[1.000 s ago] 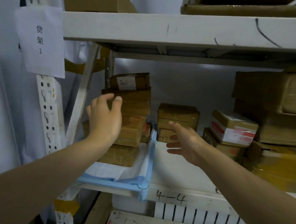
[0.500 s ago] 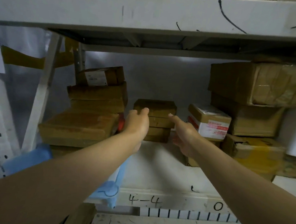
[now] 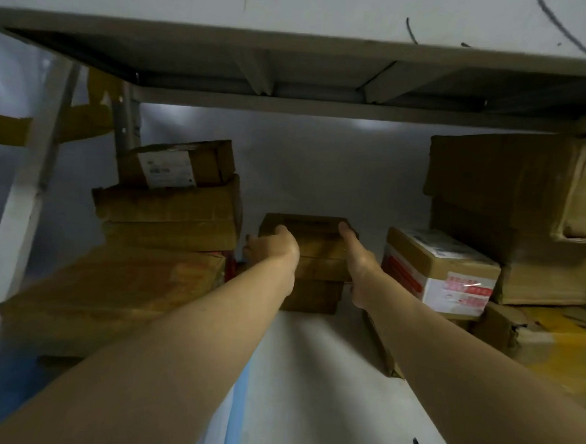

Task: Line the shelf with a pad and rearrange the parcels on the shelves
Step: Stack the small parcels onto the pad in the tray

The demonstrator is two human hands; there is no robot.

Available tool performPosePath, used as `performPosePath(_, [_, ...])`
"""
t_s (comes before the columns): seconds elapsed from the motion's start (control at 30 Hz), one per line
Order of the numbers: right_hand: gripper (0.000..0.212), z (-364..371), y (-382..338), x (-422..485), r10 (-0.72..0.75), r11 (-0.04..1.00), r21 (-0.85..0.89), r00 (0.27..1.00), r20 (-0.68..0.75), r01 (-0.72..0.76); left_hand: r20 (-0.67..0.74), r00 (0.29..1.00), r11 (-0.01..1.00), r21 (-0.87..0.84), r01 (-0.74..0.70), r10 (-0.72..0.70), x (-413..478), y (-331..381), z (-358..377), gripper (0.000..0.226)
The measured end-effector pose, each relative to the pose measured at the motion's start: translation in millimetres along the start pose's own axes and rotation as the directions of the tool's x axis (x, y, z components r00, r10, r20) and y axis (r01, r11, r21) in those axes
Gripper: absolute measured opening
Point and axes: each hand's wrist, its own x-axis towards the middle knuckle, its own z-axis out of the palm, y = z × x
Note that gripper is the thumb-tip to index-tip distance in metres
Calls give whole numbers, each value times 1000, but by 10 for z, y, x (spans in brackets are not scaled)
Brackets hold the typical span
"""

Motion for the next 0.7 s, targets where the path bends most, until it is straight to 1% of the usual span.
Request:
performPosePath(0.07, [112,33,-10,90,24,999,30,1000,2,-24,15,1000,999,-35,24,-23,61,-10,21,69])
performPosePath(0.13, [109,62,-15,174,43,998,54,999,12,-44,34,999,999,-30,42,-41,120,-32,33,69])
performPosePath(0.2, [100,86,-29,200,58,996,67,998,15,-59,37,998,999,-11,48,-47,136,-34,36,69])
performPosePath(0.27, [94,137,-63,238,42,993,108,999,32,-45,18,999,999,-33,43,-43,130,-15,34,69])
performPosePath(0.3, [99,170,-87,264,33,992,117,999,42,-38,-3,999,998,-59,35,-35,118,-2,35,69])
performPosePath(0.37, [114,203,-116,438,-2,991,132,1000,8,1,-54,999,992,-129,0,-7,109,26,30,63])
performPosePath(0.4, [115,205,-157,501,-24,990,140,1000,-12,25,-70,997,986,-162,-27,16,135,34,34,59])
performPosePath(0.47, [106,201,-310,405,-95,982,160,995,-28,98,-57,997,981,-182,-59,50,198,47,43,54])
performPosePath(0.5, [105,188,-404,319,-135,976,168,990,-47,141,-47,997,984,-166,-68,61,216,39,39,53])
performPosePath(0.6, [120,113,-603,167,-211,965,139,973,-93,223,-9,998,997,-40,-61,61,239,-93,49,48])
performPosePath(0.63, [119,89,-627,105,-225,963,133,970,-91,236,-19,998,998,22,-55,56,248,-163,63,47])
performPosePath(0.7, [102,76,-615,28,-241,960,136,970,-36,243,-41,998,994,101,-33,38,244,-284,86,50])
